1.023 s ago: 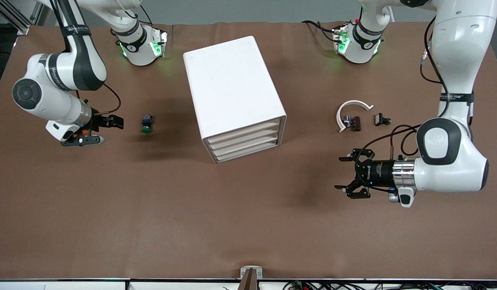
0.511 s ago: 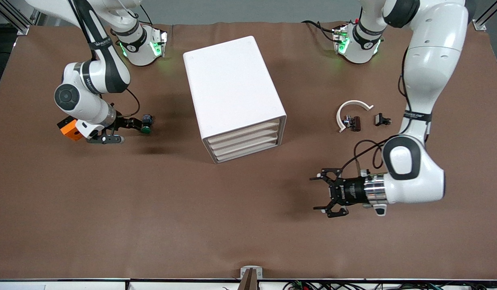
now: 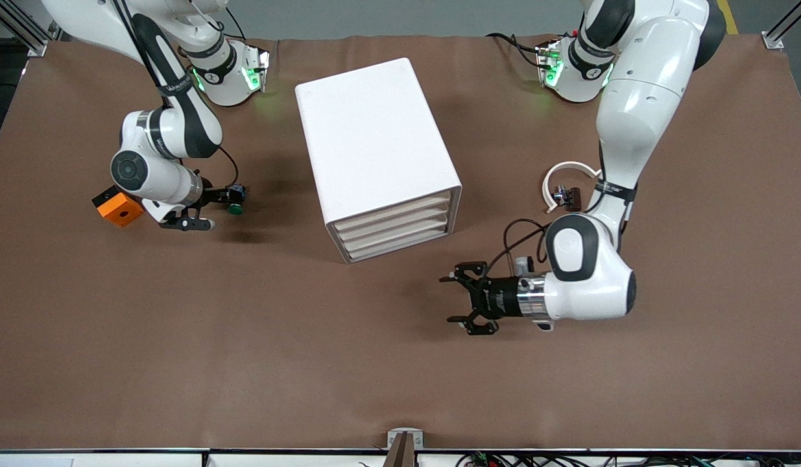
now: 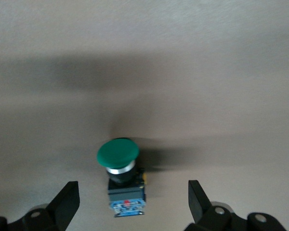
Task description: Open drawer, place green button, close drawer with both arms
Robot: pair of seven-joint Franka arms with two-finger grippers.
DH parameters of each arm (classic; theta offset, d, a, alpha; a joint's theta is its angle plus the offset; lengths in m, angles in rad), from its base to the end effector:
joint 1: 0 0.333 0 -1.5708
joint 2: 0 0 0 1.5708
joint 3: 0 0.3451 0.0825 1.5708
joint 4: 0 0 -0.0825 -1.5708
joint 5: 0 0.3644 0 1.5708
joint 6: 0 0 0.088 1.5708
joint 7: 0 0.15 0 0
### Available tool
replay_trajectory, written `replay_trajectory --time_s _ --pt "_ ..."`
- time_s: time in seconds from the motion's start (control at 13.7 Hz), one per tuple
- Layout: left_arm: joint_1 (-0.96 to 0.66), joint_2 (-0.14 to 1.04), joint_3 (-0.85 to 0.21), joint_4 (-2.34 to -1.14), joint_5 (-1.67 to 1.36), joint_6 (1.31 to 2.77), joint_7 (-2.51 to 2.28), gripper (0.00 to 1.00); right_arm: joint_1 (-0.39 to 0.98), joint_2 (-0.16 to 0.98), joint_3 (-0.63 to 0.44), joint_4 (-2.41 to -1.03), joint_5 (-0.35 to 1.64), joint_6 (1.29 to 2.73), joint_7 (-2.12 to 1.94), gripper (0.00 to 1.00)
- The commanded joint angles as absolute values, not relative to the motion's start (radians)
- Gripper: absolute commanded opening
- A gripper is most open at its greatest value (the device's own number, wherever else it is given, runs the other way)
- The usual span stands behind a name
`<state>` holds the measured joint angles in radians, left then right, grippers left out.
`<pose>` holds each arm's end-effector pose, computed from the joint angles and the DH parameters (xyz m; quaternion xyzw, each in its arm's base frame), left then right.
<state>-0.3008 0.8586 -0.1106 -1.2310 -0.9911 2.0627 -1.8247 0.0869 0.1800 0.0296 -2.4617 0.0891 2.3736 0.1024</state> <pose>0.6940 -0.3584 0.2792 0.4925 0.7430 -0.4125 0.1879 0.4319 0.0547 0.2097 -0.9902 0.0288 0.1359 0.0143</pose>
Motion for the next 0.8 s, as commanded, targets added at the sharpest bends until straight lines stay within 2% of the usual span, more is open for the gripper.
replay_trajectory --time_s 0.0,0.15,0.29,0.51,0.58,0.66,0.73 --pt "-0.357 0.894 -0.092 -1.197 -0.992 2.004 -1.903 0.86 0.121 0.218 0.028 -2.467 0.114 2.405 0.117 1.0" --pt "-0.359 0.91 -0.089 -1.192 -0.991 1.909 -1.927 0.85 0.126 0.238 0.028 -2.465 0.114 2.407 0.114 1.0" --pt "-0.373 0.91 -0.043 -1.192 -0.973 1.803 -1.942 0.85 0.126 0.255 0.026 -2.465 0.114 2.411 0.107 1.0" --pt "-0.431 0.911 0.029 -1.192 -0.951 1.723 -1.957 0.85 0.126 0.281 0.026 -2.465 0.114 2.418 0.104 1.0" --pt "-0.439 0.913 0.035 -1.192 -0.951 1.723 -1.957 0.85 0.126 0.281 0.026 -2.465 0.114 2.416 0.1 0.84" --pt "-0.44 0.922 0.037 -1.184 -0.951 1.723 -1.957 0.81 0.126 0.281 0.026 -2.462 0.114 2.413 0.097 0.49" --pt "-0.44 0.936 0.04 -1.163 -0.95 1.723 -1.957 0.78 0.126 0.279 0.026 -2.456 0.114 2.407 0.097 0.27"
